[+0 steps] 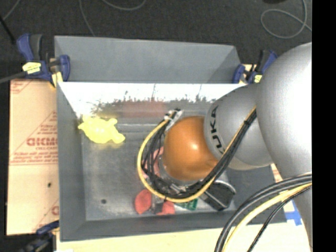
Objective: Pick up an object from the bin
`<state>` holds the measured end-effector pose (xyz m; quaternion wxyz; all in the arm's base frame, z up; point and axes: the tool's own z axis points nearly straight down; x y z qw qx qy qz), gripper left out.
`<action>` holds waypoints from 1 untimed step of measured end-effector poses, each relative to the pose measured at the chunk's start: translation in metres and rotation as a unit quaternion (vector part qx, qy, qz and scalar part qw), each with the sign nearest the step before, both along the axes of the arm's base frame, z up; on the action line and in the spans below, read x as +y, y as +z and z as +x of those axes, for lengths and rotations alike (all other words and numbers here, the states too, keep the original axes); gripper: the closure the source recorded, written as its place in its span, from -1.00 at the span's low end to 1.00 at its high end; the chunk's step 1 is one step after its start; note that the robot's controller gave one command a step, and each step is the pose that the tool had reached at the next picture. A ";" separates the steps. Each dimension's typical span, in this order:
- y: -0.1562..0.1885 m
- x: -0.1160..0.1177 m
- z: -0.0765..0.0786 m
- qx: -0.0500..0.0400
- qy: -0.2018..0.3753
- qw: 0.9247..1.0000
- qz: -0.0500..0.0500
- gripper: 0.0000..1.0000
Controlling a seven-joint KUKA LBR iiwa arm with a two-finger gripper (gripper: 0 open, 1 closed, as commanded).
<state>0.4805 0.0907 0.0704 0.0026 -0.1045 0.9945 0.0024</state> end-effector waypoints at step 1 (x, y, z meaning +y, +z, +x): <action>0.051 -0.003 -0.003 0.004 0.011 1.000 -0.001 1.00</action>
Offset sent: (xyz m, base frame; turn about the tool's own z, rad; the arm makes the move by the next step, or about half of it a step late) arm 0.0141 -0.0110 0.0849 -0.0052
